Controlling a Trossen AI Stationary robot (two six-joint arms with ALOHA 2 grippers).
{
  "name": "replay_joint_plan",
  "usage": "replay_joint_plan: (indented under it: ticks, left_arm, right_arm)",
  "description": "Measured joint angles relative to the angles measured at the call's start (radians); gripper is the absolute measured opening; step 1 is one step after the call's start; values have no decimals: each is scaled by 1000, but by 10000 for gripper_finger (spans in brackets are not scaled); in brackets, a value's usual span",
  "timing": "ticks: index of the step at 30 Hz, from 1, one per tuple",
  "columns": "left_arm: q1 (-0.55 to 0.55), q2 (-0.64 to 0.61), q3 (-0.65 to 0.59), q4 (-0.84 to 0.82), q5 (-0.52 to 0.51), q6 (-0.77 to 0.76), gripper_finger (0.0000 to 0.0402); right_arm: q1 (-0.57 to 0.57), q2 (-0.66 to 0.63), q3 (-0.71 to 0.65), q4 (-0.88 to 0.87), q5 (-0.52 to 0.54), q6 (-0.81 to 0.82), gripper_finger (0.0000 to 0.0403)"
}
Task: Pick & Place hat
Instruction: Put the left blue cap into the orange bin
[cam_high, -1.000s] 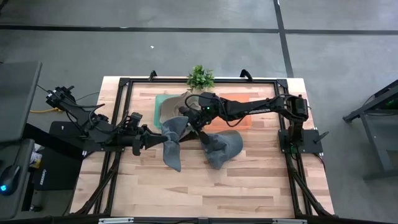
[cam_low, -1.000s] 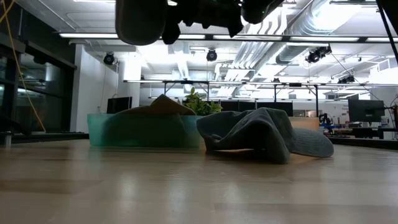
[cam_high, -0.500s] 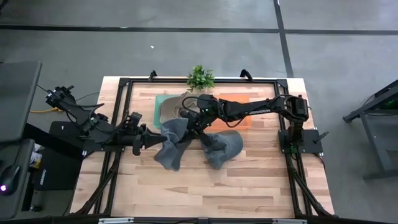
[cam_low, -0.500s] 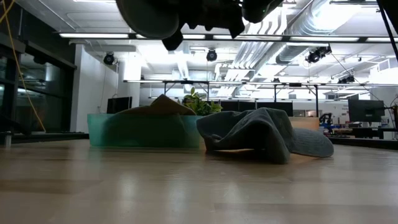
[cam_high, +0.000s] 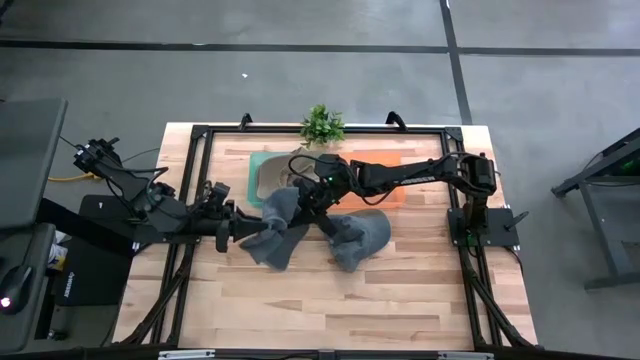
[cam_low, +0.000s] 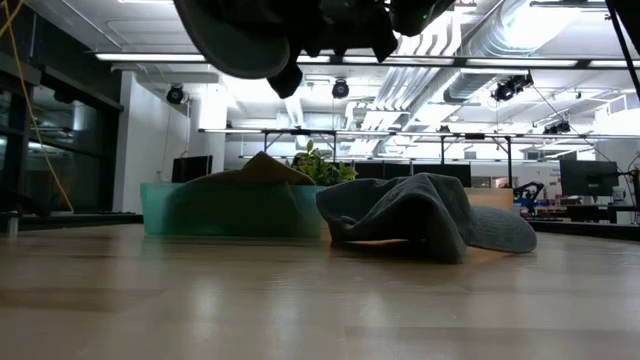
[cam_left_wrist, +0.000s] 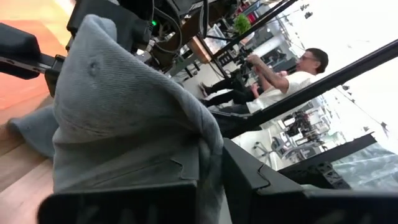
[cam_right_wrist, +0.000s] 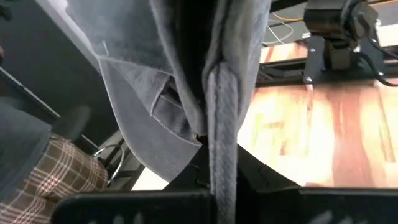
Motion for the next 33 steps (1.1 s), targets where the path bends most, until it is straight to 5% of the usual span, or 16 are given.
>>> replay_joint_plan:
  ticks: [18,33]
  left_arm:
    - [0,-9,0,-27,-25,209,254]
    - [0,-118,0,-117,-106,297,276]
  right_arm:
    - [-3,-16,0,-105,49,10,5]
    - [-3,-43,-2,-280,130,18,5]
